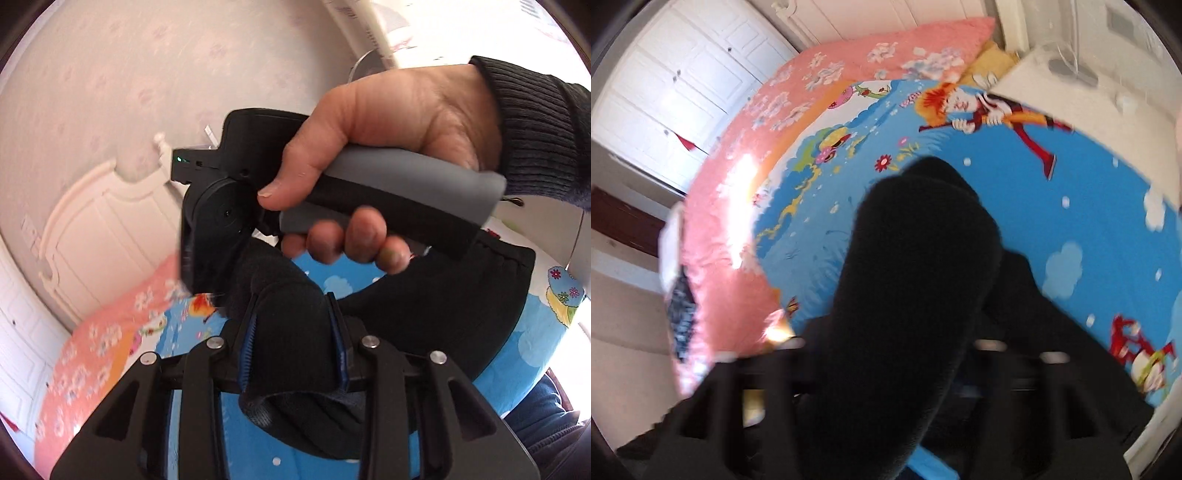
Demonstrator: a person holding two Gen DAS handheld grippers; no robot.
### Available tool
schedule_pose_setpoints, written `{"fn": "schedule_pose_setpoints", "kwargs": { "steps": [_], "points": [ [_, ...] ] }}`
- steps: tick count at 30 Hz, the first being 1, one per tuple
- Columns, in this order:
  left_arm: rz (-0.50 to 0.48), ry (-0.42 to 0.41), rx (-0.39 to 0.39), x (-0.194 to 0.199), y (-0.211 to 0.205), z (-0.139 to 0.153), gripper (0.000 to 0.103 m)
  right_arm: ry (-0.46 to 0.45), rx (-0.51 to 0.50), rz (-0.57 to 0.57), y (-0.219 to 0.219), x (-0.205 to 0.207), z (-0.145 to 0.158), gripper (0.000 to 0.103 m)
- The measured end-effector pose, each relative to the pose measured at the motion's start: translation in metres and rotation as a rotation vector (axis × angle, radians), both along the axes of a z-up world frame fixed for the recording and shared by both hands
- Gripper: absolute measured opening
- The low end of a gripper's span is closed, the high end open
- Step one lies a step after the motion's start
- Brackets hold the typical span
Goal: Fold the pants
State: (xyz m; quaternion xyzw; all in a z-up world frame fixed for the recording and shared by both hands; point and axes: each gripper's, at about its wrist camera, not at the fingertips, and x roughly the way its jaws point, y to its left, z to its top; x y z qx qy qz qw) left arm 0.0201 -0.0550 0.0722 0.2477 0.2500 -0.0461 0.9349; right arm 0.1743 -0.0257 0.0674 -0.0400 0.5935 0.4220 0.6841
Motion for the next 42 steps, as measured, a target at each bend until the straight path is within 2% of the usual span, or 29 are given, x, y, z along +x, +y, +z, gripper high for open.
{"fn": "schedule_pose_setpoints", "kwargs": {
  "steps": [3,6,9,10,12,14,15,17,19,20,22,25,28,31,32,35,36,40,41,42],
  "points": [
    [-0.088,-0.047,0.041,-0.001,-0.040,0.002,0.033,-0.012,0.028,-0.072,-0.068,0.009,0.007,0.025],
    [-0.213,-0.080,0.069,0.000,-0.091,-0.007,0.033,-0.016,0.019,-0.176,-0.139,0.016,0.003,0.024],
    [-0.332,-0.073,0.071,0.004,-0.144,-0.029,0.033,0.000,-0.031,-0.289,-0.218,0.019,-0.025,0.024],
    [-0.372,-0.056,0.074,0.006,-0.165,-0.042,0.033,0.023,-0.057,-0.344,-0.246,0.021,-0.044,0.024],
    [-0.422,-0.027,0.089,0.005,-0.196,-0.066,0.033,0.057,-0.107,-0.413,-0.283,0.021,-0.078,0.024],
    [-0.463,-0.002,0.122,0.004,-0.223,-0.098,0.036,0.087,-0.153,-0.445,-0.302,0.021,-0.107,0.024],
    [-0.475,0.002,0.143,0.001,-0.234,-0.115,0.041,0.101,-0.161,-0.445,-0.307,0.021,-0.120,0.024],
    [-0.501,-0.058,0.207,-0.012,-0.243,-0.137,0.046,0.109,-0.137,-0.435,-0.312,0.021,-0.136,0.026],
    [-0.539,-0.126,0.244,-0.029,-0.237,-0.148,0.057,0.088,-0.162,-0.445,-0.314,0.022,-0.139,0.038],
    [-0.548,-0.145,0.240,-0.037,-0.229,-0.151,0.062,0.100,-0.161,-0.442,-0.314,0.024,-0.140,0.039],
    [-0.550,-0.141,0.228,-0.042,-0.218,-0.154,0.062,0.121,-0.154,-0.434,-0.312,0.028,-0.138,0.047],
    [-0.550,-0.173,0.260,-0.048,-0.211,-0.161,0.062,0.119,-0.167,-0.420,-0.307,0.032,-0.139,0.052],
    [-0.548,-0.197,0.263,-0.048,-0.218,-0.158,0.062,0.134,-0.152,-0.436,-0.311,0.030,-0.137,0.052],
    [-0.541,-0.241,0.255,-0.069,-0.224,-0.155,0.064,0.134,-0.139,-0.436,-0.315,0.029,-0.134,0.052],
    [-0.540,-0.234,0.252,-0.068,-0.225,-0.154,0.068,0.135,-0.139,-0.436,-0.315,0.029,-0.135,0.052],
    [-0.552,-0.170,0.268,-0.063,-0.226,-0.158,0.071,0.134,-0.146,-0.438,-0.313,0.028,-0.135,0.052],
    [-0.552,-0.163,0.275,-0.062,-0.226,-0.159,0.076,0.127,-0.151,-0.432,-0.312,0.028,-0.134,0.051],
    [-0.556,-0.187,0.305,-0.057,-0.237,-0.168,0.081,0.090,-0.174,-0.408,-0.305,0.024,-0.126,0.039],
    [-0.566,-0.182,0.329,-0.055,-0.242,-0.174,0.080,0.081,-0.172,-0.404,-0.304,0.024,-0.123,0.037],
    [-0.573,-0.172,0.351,-0.053,-0.245,-0.179,0.056,0.075,-0.169,-0.403,-0.303,0.023,-0.119,0.031]
  ]
}}
